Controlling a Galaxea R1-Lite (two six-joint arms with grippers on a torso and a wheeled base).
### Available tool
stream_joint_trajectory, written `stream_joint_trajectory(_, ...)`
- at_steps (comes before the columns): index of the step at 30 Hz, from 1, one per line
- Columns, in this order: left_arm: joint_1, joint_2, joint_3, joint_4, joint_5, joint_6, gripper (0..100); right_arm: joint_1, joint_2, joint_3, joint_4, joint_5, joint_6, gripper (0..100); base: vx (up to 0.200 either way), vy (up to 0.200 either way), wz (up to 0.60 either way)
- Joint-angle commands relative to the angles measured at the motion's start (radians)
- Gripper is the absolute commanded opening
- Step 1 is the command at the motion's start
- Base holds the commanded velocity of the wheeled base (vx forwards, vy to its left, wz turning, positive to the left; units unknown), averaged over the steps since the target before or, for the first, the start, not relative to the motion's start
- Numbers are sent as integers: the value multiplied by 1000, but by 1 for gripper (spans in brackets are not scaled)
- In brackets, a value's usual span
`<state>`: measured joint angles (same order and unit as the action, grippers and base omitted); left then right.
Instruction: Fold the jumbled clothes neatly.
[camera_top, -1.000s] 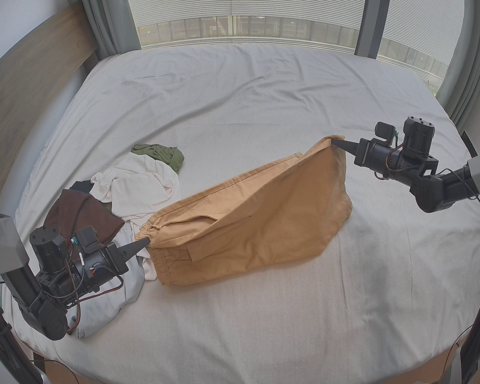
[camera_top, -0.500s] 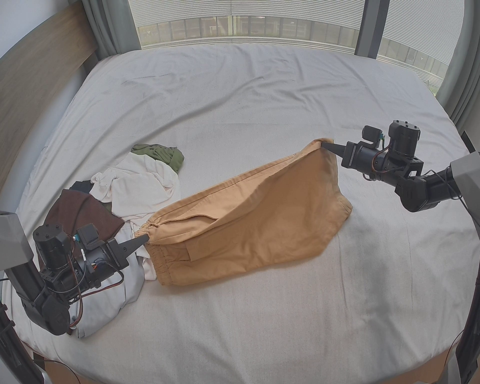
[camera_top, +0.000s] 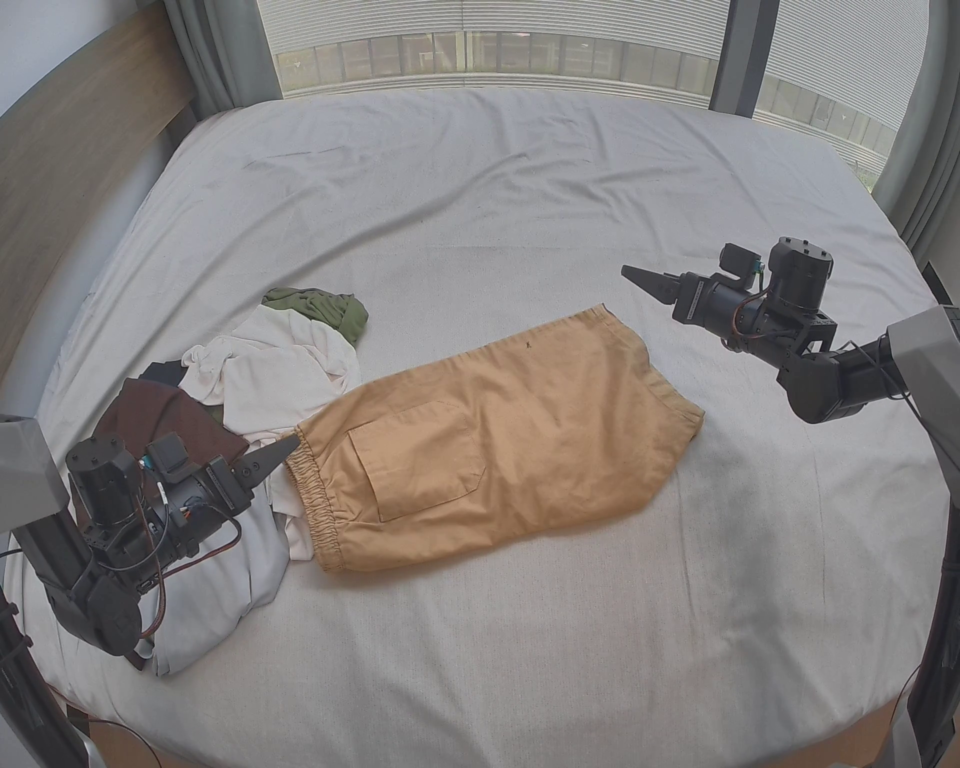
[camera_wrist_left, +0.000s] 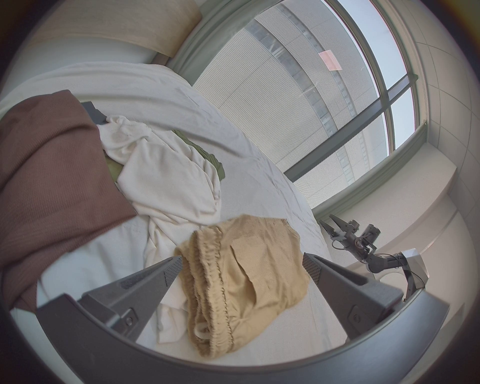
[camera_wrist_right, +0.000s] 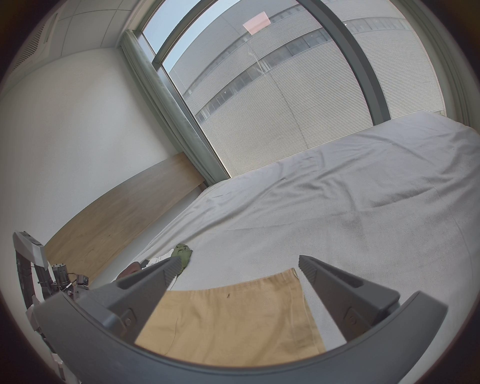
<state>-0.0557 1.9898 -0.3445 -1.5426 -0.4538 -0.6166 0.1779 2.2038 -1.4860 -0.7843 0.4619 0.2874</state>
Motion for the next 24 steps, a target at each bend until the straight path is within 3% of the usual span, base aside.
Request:
stream_joint_trajectory(1, 19, 1, -13, -1, 3, -3, 100, 14, -6, 4, -1, -2, -1, 100, 0, 0, 0)
stream_joint_trajectory(4, 17, -6, -7, -2, -2, -2, 100, 17, -41, 42, 3, -2, -1, 100, 0, 0, 0)
stream_joint_trajectory(8, -10, -89, 36, -1, -22, -51, 100, 41, -184, 219, 26, 6, 30, 100, 0, 0, 0)
stream_joint_trajectory(13, -58, -203, 87, -1, -100, -109, 100, 63, -352, 466, 39, 0, 79, 100, 0, 0, 0)
stream_joint_trajectory(20, -124, -235, 125, -1, -111, -97, 100, 58, -455, 762, -9, 6, 87, 100, 0, 0, 0)
stream_joint_trajectory(24, -145, -235, 134, -1, -109, -95, 100, 57, -447, 875, -119, 0, 78, 100, 0, 0, 0)
